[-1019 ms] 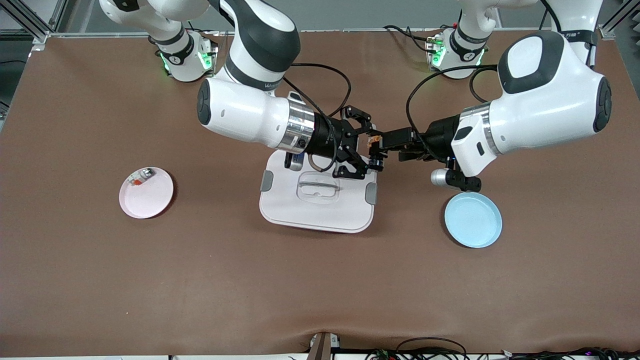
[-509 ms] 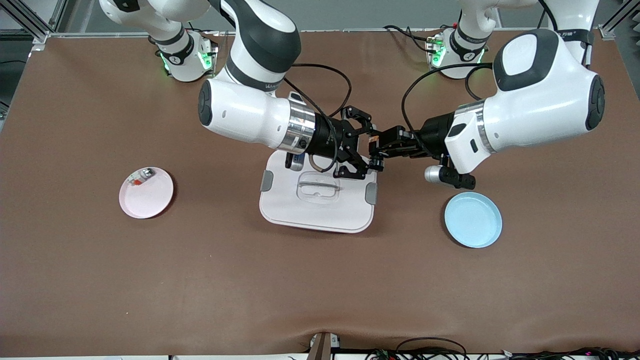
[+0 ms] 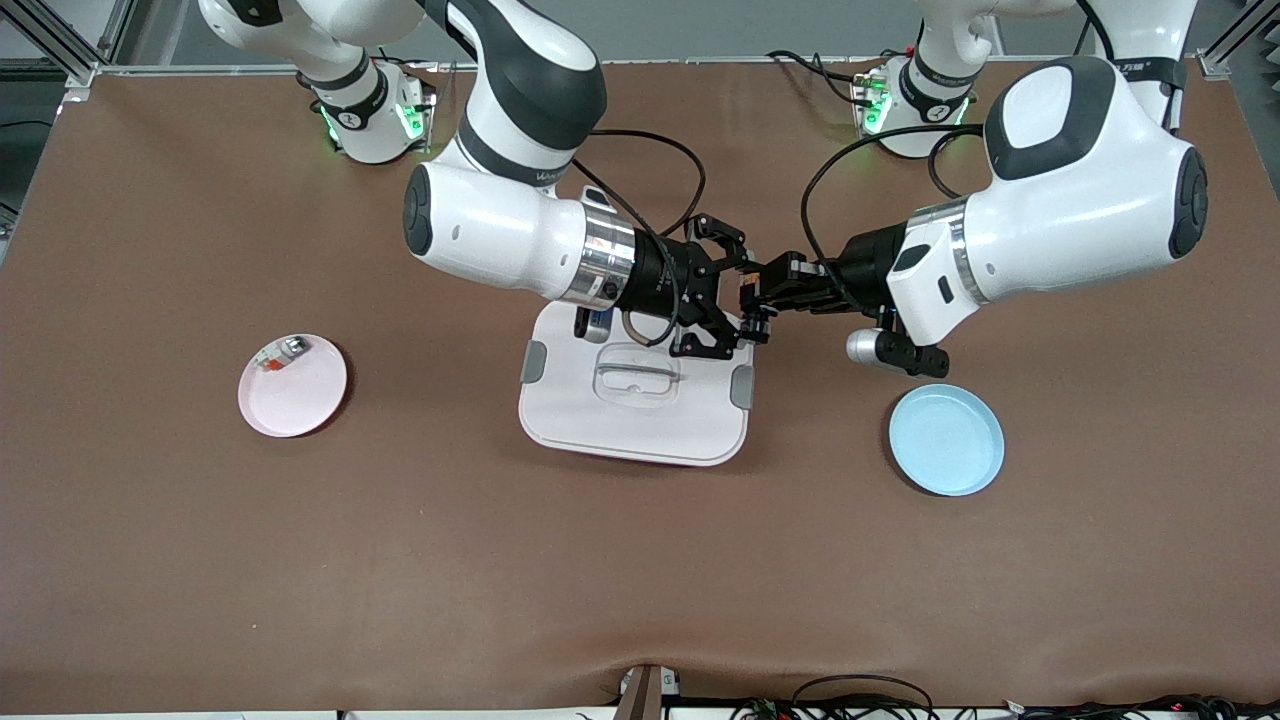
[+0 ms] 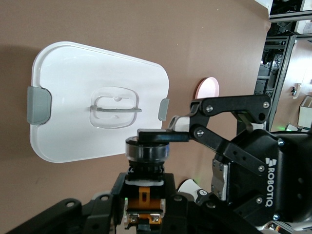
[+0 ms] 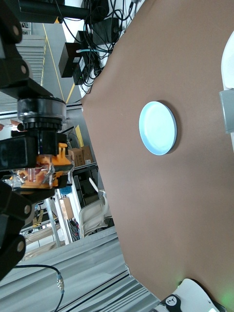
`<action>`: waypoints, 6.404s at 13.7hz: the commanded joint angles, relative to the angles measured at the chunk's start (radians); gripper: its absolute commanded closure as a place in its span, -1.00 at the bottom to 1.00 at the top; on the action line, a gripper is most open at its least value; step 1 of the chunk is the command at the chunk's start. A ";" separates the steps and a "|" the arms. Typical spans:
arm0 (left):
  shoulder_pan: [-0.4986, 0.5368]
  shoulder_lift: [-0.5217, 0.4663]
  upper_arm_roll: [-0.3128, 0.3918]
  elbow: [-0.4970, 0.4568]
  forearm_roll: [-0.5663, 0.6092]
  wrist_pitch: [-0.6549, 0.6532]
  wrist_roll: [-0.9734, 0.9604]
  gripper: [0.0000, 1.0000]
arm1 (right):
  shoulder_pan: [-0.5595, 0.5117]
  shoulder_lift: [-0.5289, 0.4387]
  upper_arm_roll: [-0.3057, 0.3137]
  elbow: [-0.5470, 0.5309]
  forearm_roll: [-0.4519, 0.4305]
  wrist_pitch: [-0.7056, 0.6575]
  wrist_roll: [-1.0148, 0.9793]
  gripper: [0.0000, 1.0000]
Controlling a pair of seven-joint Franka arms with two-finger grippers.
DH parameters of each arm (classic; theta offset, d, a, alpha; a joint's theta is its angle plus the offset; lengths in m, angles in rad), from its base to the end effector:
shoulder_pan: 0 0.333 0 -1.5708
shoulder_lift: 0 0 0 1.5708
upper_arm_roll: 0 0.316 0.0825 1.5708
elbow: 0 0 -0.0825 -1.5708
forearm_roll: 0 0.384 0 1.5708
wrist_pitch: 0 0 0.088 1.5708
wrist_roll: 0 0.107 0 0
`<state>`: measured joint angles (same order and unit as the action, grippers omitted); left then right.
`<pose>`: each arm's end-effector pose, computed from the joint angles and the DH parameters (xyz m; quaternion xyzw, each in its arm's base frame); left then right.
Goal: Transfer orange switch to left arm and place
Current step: 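Open the right gripper and withdraw while the left gripper pulls away, then carry the switch with the left gripper over the light-blue plate, then lower the switch onto the light-blue plate and open the left gripper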
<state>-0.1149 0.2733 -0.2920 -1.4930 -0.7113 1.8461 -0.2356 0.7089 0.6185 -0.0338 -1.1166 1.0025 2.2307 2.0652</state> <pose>0.5908 -0.2851 0.5511 0.9261 0.0065 -0.0791 0.3689 0.5821 0.5100 0.5225 -0.5365 0.6917 0.3810 0.2976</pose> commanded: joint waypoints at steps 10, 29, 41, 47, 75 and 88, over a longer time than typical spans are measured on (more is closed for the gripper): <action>0.084 -0.046 0.007 0.002 0.055 -0.171 0.034 1.00 | -0.048 0.010 -0.014 0.038 0.015 -0.048 0.009 -1.00; 0.202 -0.235 0.013 0.000 0.579 -0.490 -0.046 1.00 | -0.427 -0.115 -0.021 0.038 -0.601 -1.052 -1.460 -1.00; 0.251 -0.112 0.019 -0.007 0.699 -0.234 -0.980 1.00 | -0.557 -0.171 -0.023 0.037 -0.950 -1.168 -1.984 -1.00; 0.268 -0.126 0.019 -0.306 0.719 0.080 -1.099 1.00 | -0.575 -0.172 -0.032 0.035 -1.013 -1.270 -1.976 -1.00; 0.282 0.325 0.027 -0.372 1.038 0.550 -1.464 1.00 | -0.634 -0.189 -0.028 0.043 -1.033 -1.315 -1.970 -1.00; 0.287 0.334 0.045 -0.374 1.060 0.564 -1.467 1.00 | -0.678 -0.184 -0.031 0.037 -1.085 -1.303 -1.967 -1.00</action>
<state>0.1649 0.5994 -0.2469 -1.8758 0.3163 2.3953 -1.6733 0.0568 0.4428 -0.0749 -1.0707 -0.0703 0.9266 0.0913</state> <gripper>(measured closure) 0.661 0.000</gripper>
